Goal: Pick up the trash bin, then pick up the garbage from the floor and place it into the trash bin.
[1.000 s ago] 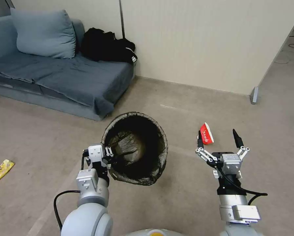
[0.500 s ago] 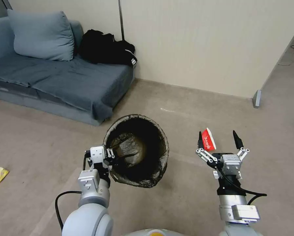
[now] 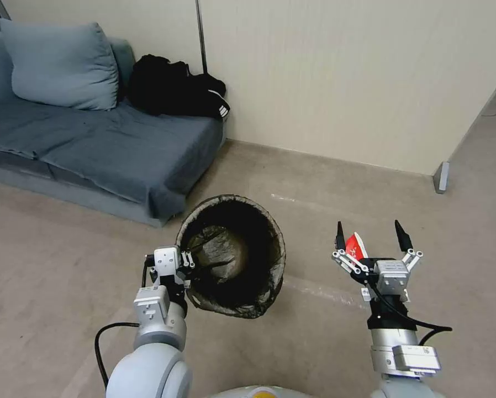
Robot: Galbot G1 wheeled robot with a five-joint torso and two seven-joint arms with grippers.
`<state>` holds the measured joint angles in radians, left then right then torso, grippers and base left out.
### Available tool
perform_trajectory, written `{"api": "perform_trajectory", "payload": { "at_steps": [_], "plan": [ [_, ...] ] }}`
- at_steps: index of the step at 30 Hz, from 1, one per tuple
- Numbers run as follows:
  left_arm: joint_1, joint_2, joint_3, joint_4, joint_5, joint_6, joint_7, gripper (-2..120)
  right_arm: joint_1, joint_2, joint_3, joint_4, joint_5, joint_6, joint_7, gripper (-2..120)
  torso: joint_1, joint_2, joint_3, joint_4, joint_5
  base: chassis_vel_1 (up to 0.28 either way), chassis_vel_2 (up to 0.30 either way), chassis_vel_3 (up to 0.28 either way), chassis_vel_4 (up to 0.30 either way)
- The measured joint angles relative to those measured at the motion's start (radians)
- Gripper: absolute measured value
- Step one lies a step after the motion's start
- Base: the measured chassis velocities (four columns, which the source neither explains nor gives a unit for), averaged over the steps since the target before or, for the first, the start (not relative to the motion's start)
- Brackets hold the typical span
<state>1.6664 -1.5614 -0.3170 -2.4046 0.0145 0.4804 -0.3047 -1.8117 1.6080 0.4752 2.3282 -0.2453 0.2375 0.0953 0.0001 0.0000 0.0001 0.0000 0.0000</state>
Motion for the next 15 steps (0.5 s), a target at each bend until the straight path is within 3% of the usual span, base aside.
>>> {"api": "perform_trajectory", "payload": {
  "at_steps": [15],
  "plan": [
    [-0.002,-0.007,0.008,0.009,0.001,0.001,-0.001,1,0.015,0.000,0.006,-0.005,0.016,0.004,-0.005,100,0.000,0.000,0.000,0.0000,0.0000,0.000,0.000,0.000,0.000]
  ]
}}
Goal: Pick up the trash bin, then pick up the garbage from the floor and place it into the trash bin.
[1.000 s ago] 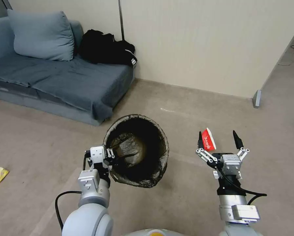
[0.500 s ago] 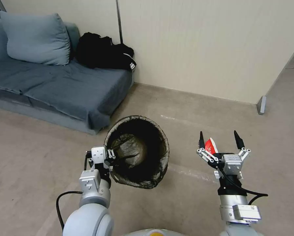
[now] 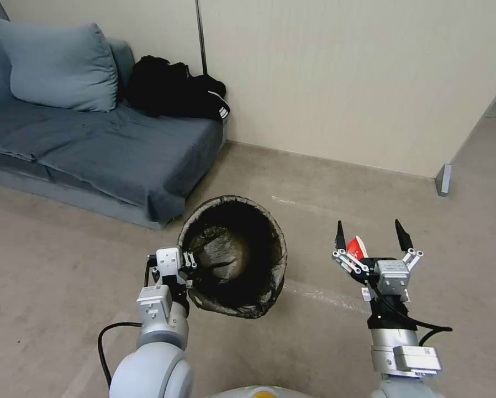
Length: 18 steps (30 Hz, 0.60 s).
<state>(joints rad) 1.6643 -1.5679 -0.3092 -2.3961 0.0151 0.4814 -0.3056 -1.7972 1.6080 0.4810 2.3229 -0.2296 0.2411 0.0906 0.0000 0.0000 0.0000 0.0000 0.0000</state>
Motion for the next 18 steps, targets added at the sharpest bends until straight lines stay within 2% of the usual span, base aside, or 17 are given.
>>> {"api": "perform_trajectory", "payload": {
  "at_steps": [7,9,12,18],
  "plan": [
    [0.006,0.001,0.000,0.003,0.000,0.002,0.000,1,0.014,0.000,0.006,-0.004,0.012,-0.006,-0.002,100,0.000,0.000,0.000,-0.0002,-0.0001,0.000,0.000,0.000,0.000],
    [0.008,0.002,0.001,0.003,0.001,0.004,0.000,1,0.037,0.000,0.016,-0.009,0.040,-0.026,-0.004,100,0.000,0.000,0.000,-0.0003,-0.0001,0.000,0.000,0.000,0.000],
    [0.014,0.000,0.002,0.004,0.005,0.005,0.003,1,0.135,0.000,0.058,-0.028,0.147,-0.109,-0.010,100,0.000,0.000,0.000,0.0006,0.0002,0.000,0.000,0.000,0.000],
    [0.017,-0.001,0.002,0.006,0.007,0.005,0.003,1,0.156,0.000,0.066,-0.033,0.171,-0.129,-0.012,100,0.000,0.000,0.000,0.0002,0.0000,0.000,0.000,0.000,0.000]
  ]
}}
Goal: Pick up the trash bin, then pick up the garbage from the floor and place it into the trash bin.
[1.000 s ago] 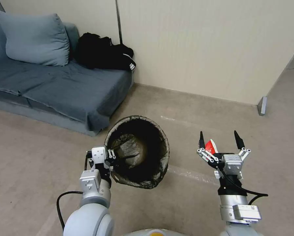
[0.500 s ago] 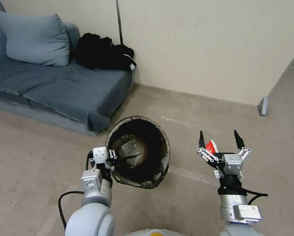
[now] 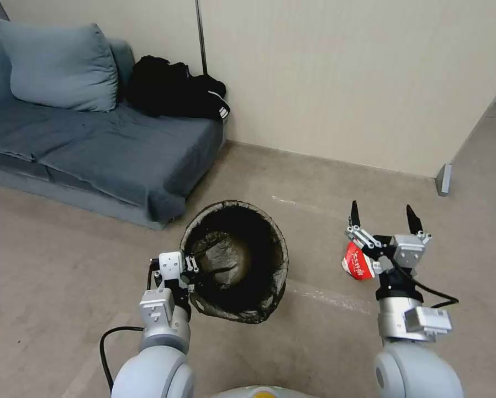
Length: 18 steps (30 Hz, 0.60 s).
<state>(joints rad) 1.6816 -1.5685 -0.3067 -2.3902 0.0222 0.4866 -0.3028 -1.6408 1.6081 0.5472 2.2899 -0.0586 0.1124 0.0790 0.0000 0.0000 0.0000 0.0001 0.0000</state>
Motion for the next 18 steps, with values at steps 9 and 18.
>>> {"api": "perform_trajectory", "payload": {
  "at_steps": [9,18],
  "plan": [
    [0.012,0.000,-0.005,0.001,0.006,-0.002,0.001,1,0.029,-0.009,0.005,-0.016,0.016,-0.042,0.009,100,0.000,0.000,0.000,0.0003,0.0003,0.000,0.000,0.000,0.000],
    [0.021,-0.005,0.001,0.003,0.023,-0.008,0.003,1,0.098,-0.035,0.012,-0.091,0.048,-0.106,0.018,100,0.000,0.000,0.000,-0.0003,0.0006,0.000,0.000,0.000,0.000]
  ]
}}
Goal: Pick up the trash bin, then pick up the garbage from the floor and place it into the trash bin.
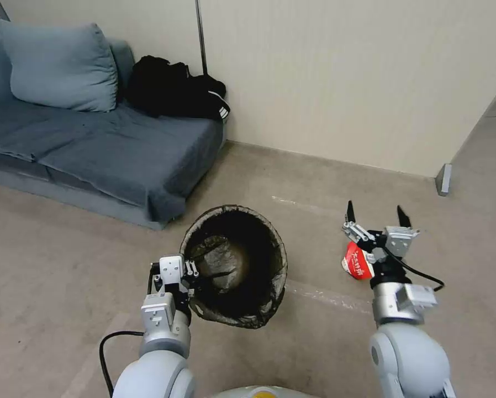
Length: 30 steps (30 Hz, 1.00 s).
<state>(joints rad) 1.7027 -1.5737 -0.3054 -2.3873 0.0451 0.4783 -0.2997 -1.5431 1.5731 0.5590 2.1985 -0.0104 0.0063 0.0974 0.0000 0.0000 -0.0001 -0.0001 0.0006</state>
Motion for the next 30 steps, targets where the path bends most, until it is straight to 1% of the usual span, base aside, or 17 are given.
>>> {"api": "perform_trajectory", "payload": {
  "at_steps": [1,2,3,4,5,6,7,8,9,10,11,12,16,17,19,27,30],
  "plan": [
    [0.000,0.002,-0.001,0.000,0.000,0.000,0.000,1,0.046,-0.023,0.008,-0.064,0.028,-0.061,0.013,100,0.000,0.000,0.000,0.0002,-0.0004,0.000,0.000,0.000,0.000],
    [0.001,0.004,-0.001,0.000,0.001,0.000,0.000,1,0.064,-0.022,0.004,-0.077,0.010,-0.015,0.004,100,0.000,0.000,0.000,0.0003,0.0003,0.000,0.000,0.000,0.000],
    [0.001,0.004,-0.001,0.000,0.001,0.000,0.000,1,0.064,-0.022,0.004,-0.077,0.010,-0.015,0.004,100,0.000,0.000,0.000,0.0003,0.0003,0.000,0.000,0.000,0.000],
    [0.002,0.006,-0.001,-0.001,0.001,0.000,0.000,1,0.057,-0.013,0.000,-0.054,0.000,0.012,-0.001,100,0.000,0.000,0.000,-0.0001,-0.0019,0.000,0.000,0.000,0.000],
    [0.002,0.008,-0.001,-0.001,0.001,0.000,0.000,1,0.062,-0.016,0.000,-0.074,0.006,0.000,-0.001,100,0.000,0.000,0.000,0.0000,-0.0008,0.000,0.000,0.000,0.000],
    [0.002,0.010,-0.001,-0.002,0.001,0.001,0.000,1,0.080,-0.027,0.002,-0.109,0.020,-0.027,0.003,100,0.000,0.000,0.000,0.0000,-0.0002,0.000,0.000,0.000,0.000],
    [0.003,0.011,-0.001,-0.003,0.001,0.001,0.000,1,0.094,-0.035,0.004,-0.137,0.031,-0.048,0.007,100,0.000,0.000,0.000,0.0001,-0.0013,0.000,0.000,0.000,0.000],
    [0.003,0.011,-0.001,-0.003,0.001,0.001,0.000,1,0.094,-0.035,0.004,-0.137,0.031,-0.048,0.007,100,0.000,0.000,0.000,0.0001,-0.0013,0.000,0.000,0.000,0.000],
    [0.004,0.013,-0.001,-0.005,0.001,0.001,0.000,1,0.119,-0.050,0.006,-0.187,0.052,-0.086,0.015,100,0.000,0.000,0.000,0.0001,0.0000,0.000,0.000,0.000,0.000],
    [0.005,0.014,0.000,-0.006,0.003,0.001,0.000,1,0.151,-0.067,0.011,-0.243,0.074,-0.129,0.024,100,0.000,0.000,0.000,0.0001,-0.0007,0.000,0.000,0.000,0.000],
    [0.006,0.015,0.002,-0.008,0.003,0.002,0.000,1,0.172,-0.079,0.013,-0.284,0.089,-0.159,0.030,100,0.000,0.000,0.000,0.0002,-0.0004,0.000,0.000,0.000,0.000],
    [0.006,0.015,0.002,-0.008,0.003,0.002,0.000,1,0.172,-0.079,0.013,-0.284,0.089,-0.159,0.030,100,0.000,0.000,0.000,0.0002,-0.0004,0.000,0.000,0.000,0.000],
    [0.008,0.018,0.002,-0.015,0.004,0.003,0.000,1,0.249,-0.120,0.022,-0.423,0.142,-0.260,0.050,100,0.000,0.000,0.000,0.0002,-0.0005,0.000,0.000,0.000,0.000],
    [0.008,0.018,0.002,-0.015,0.004,0.003,0.000,1,0.249,-0.120,0.022,-0.423,0.142,-0.260,0.050,100,0.000,0.000,0.000,0.0002,-0.0005,0.000,0.000,0.000,0.000],
    [0.009,0.018,0.002,-0.016,0.004,0.004,0.000,1,0.278,-0.136,0.026,-0.474,0.161,-0.296,0.058,100,0.000,0.000,0.000,0.0004,-0.0004,0.000,0.000,0.000,0.000],
    [0.010,0.020,0.003,-0.017,0.004,0.004,0.000,1,0.283,-0.139,0.027,-0.487,0.167,-0.308,0.060,100,0.000,0.000,0.000,0.0001,-0.0006,0.000,0.000,0.000,0.000],
    [0.010,0.021,0.002,-0.019,0.004,0.005,0.000,1,0.311,-0.152,0.027,-0.549,0.169,-0.310,0.061,100,0.000,0.000,0.000,0.0002,-0.0007,0.000,0.000,0.000,0.000]
  ]
}}
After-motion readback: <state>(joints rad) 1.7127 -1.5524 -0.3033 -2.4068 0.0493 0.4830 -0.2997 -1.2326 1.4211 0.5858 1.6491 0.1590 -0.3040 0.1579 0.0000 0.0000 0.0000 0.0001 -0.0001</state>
